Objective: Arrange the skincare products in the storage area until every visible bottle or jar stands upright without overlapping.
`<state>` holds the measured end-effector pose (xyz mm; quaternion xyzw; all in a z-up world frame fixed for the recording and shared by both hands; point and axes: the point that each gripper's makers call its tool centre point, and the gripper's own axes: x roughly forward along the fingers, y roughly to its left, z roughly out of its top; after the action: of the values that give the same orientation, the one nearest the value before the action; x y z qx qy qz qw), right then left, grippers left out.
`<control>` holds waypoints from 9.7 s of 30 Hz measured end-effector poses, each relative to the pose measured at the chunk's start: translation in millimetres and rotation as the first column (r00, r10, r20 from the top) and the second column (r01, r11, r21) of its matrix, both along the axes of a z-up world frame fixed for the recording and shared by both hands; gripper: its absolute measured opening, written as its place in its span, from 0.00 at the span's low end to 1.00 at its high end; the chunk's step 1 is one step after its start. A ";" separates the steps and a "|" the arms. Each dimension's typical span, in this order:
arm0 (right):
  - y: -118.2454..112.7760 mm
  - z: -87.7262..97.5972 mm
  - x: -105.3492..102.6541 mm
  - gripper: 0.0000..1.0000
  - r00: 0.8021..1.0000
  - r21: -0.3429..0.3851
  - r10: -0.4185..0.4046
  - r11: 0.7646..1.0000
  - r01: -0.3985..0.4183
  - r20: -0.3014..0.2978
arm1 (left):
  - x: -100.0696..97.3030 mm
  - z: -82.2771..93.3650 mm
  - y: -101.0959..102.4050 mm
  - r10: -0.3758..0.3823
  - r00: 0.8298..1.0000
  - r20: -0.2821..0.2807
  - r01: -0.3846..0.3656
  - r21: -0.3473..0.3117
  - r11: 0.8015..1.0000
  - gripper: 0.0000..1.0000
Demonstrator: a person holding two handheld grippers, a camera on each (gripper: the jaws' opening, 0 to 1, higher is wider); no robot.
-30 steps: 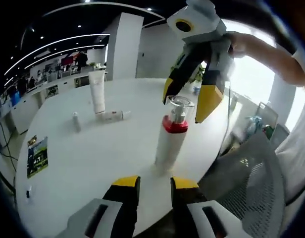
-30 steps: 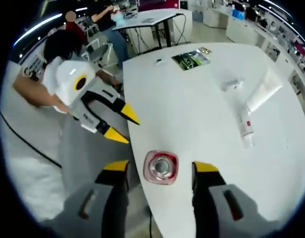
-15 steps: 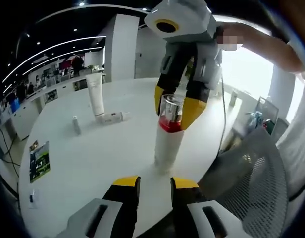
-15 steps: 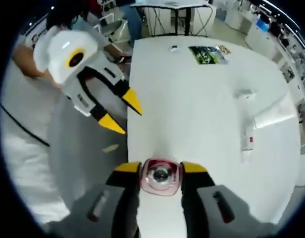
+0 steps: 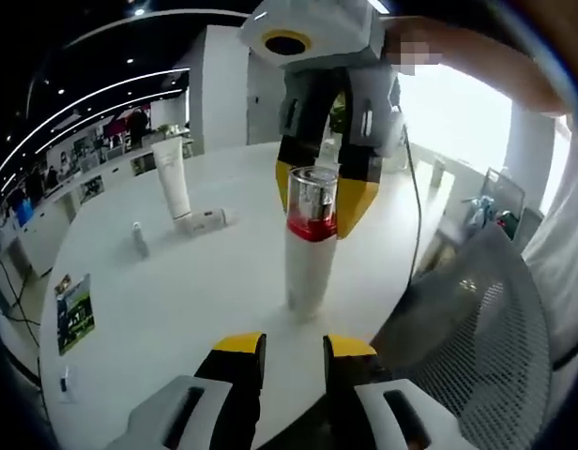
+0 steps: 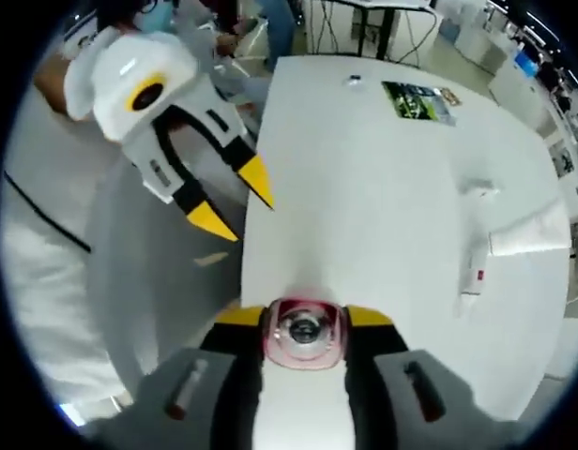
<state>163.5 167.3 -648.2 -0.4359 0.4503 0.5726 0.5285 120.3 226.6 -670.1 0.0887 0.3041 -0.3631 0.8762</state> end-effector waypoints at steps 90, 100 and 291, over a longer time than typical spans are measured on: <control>-45.9 22.6 66.6 0.30 0.974 -0.103 -0.216 0.970 0.222 0.067 | -5.8 3.2 -19.4 -0.050 0.995 -0.091 0.036 -0.146 0.989 0.18; -69.8 22.9 98.2 0.30 0.968 -0.092 -0.240 0.965 0.246 0.072 | -6.7 -2.6 -23.1 -0.062 0.991 -0.117 0.045 -0.140 0.989 0.18; -44.5 -116.7 242.6 0.20 0.926 0.197 -0.372 0.914 0.355 0.058 | 59.8 -35.0 71.2 0.322 0.899 -0.298 -0.402 -0.266 0.876 0.23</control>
<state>406.1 122.9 -765.0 -0.3209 0.4435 0.4819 0.6841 180.1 297.8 -705.0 -0.1593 0.3578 -0.2441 0.8871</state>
